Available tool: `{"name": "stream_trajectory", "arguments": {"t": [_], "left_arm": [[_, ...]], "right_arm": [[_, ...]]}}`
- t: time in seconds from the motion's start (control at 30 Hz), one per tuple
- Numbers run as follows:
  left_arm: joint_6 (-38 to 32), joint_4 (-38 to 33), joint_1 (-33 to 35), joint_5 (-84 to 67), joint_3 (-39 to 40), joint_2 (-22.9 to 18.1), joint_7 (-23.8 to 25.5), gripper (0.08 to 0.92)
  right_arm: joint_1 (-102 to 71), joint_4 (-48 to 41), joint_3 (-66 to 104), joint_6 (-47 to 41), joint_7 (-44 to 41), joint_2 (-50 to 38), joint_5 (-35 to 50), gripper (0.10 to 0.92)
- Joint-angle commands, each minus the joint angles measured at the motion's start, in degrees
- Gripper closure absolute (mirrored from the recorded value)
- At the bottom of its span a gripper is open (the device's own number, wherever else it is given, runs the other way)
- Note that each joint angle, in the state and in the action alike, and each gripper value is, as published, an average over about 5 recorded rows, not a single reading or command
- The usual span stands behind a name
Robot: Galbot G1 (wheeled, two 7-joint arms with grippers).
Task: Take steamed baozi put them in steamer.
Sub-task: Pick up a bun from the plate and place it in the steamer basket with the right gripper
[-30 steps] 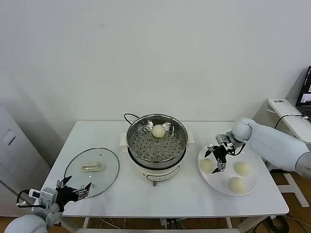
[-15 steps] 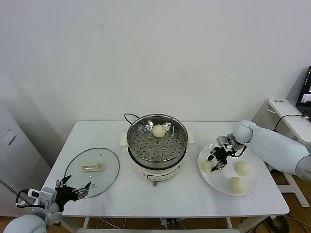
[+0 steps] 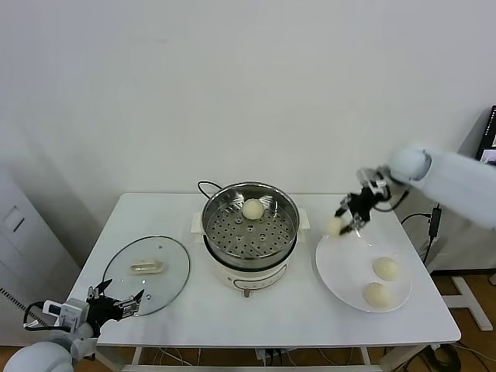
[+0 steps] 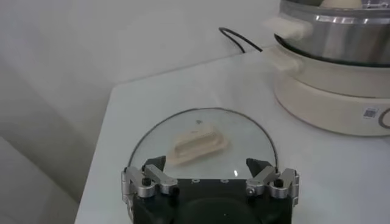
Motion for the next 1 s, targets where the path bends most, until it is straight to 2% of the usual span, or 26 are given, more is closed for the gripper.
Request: {"name": "stream_trajectory", "arguments": {"t": [0.03, 0.23, 0.47, 1.0], "left_arm": [[-0.2, 0.2, 0.0, 0.0, 0.2, 0.5, 0.0, 0.177], [-0.3, 0.5, -0.2, 0.0, 0.7, 0.6, 0.1, 0.177], [-0.3, 0.9, -0.4, 0.1, 0.9, 0.3, 0.1, 0.177], [-0.1, 0.4, -0.2, 0.1, 0.6, -0.1, 0.0, 0.177]], "right_arm": [[9.7, 4.3, -4.5, -7.7, 4.9, 7.5, 18.3, 0.550], [3.9, 0.9, -2.9, -9.4, 9.9, 17.1, 21.9, 0.550], [-2.8, -3.6, -2.5, -10.1, 12.5, 25.8, 20.3, 0.550], [-13.4, -11.5, 0.3, -13.9, 19.0, 33.2, 14.3, 0.550]]}}
